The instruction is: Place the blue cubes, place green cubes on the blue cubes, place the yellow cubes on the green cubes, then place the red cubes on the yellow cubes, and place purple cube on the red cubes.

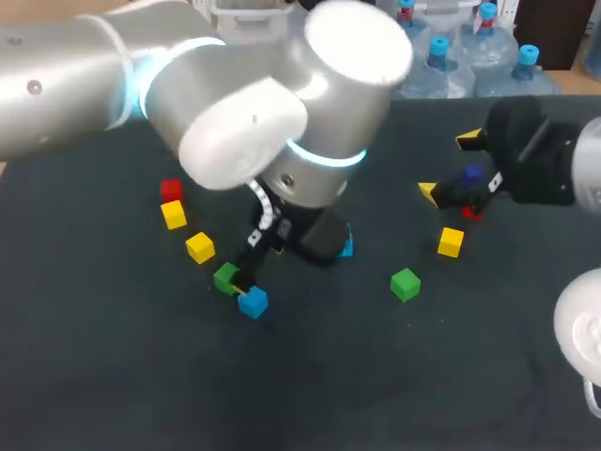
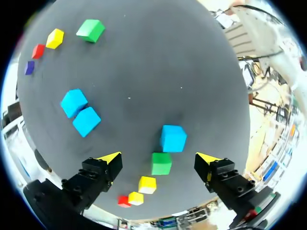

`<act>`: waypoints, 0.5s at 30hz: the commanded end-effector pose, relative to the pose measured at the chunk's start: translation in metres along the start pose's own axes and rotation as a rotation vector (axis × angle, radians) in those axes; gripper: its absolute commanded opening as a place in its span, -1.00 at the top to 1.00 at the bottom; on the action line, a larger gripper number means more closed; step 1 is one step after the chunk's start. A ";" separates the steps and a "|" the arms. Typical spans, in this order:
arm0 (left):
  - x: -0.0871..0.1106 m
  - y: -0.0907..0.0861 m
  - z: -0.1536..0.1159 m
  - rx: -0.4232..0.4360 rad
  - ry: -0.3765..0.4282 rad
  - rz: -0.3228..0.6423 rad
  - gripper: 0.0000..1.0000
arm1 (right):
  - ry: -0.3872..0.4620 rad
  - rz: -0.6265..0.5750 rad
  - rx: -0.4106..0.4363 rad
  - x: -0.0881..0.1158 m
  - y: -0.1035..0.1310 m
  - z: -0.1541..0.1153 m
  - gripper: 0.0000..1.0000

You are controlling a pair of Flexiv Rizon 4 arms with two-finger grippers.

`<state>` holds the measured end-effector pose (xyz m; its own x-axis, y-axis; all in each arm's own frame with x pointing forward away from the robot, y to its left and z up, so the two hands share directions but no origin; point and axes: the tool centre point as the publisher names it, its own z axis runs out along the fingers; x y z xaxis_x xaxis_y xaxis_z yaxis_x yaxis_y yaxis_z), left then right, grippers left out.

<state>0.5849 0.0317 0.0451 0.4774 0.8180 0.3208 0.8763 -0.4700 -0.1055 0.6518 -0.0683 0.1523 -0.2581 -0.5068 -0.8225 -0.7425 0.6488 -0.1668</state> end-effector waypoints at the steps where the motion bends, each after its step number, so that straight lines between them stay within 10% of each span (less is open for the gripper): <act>1: 0.000 -0.018 0.006 -0.036 -0.012 -0.057 -1.00 | 0.006 -0.001 0.120 -0.001 0.003 0.000 -1.00; 15: 0.015 -0.039 -0.001 -0.122 -0.141 -0.111 -1.00 | 0.006 -0.001 0.120 -0.001 0.003 0.000 -1.00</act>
<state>0.5624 0.0550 0.0546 0.3756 0.8917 0.2527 0.9226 -0.3855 -0.0111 0.6508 -0.0687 0.1525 -0.2573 -0.5072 -0.8225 -0.7000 0.6847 -0.2032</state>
